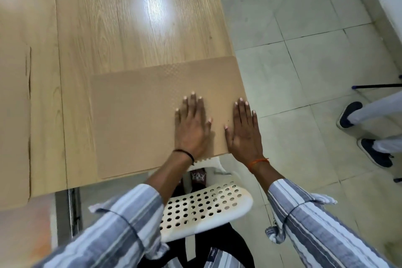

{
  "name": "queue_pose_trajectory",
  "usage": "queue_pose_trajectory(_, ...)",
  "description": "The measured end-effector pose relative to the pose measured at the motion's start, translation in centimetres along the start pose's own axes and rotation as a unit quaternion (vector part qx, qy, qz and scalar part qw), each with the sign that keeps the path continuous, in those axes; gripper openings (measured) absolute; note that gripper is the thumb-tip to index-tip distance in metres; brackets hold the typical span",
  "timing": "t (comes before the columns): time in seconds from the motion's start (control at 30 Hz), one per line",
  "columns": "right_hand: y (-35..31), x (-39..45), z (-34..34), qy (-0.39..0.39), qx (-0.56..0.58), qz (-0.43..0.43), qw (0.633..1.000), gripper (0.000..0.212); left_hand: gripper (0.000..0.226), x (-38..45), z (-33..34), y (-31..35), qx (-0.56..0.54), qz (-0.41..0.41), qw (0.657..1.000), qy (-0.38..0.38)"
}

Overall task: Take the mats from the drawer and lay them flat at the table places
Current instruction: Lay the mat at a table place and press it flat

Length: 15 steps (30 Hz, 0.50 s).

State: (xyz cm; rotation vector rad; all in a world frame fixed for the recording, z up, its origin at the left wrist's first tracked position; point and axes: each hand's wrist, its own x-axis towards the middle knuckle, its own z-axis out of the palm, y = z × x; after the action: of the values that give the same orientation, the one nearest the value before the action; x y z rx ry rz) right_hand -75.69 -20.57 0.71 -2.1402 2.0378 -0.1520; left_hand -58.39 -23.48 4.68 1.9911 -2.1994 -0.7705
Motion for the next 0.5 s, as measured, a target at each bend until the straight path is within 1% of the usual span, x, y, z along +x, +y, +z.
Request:
queue_pose_trajectory(0.07, -0.1, -0.1, 0.1, 0.004, 0.002, 0.000, 1.000, 0.064, 0.066, -1.9, 3.1, 1.3, 0.016, 0.010, 1.000, 0.016)
queue_pose_trajectory(0.13, -0.3, -0.2, 0.2, 0.011, 0.006, 0.000, 1.000, 0.061, 0.065, -2.6, 4.7, 0.9, 0.049, 0.013, 0.998, 0.033)
queue_pose_trajectory(0.3, -0.5, -0.3, 0.0, 0.016, 0.015, -0.001, 1.000, 0.058, 0.065, -2.6, 4.5, -0.6, 0.074, 0.024, 0.996, 0.043)
queue_pose_trajectory(0.4, -0.5, -0.2, 0.0, 0.014, 0.014, -0.009, 1.000, 0.056, 0.066, -2.9, 3.4, -3.1, 0.081, -0.011, 0.995, 0.052)
queue_pose_trajectory(0.5, -0.5, -0.2, 0.3, 0.011, 0.013, -0.035, 0.999, 0.058, 0.066, -3.6, 1.9, -6.6, 0.090, -0.057, 0.992, 0.068)
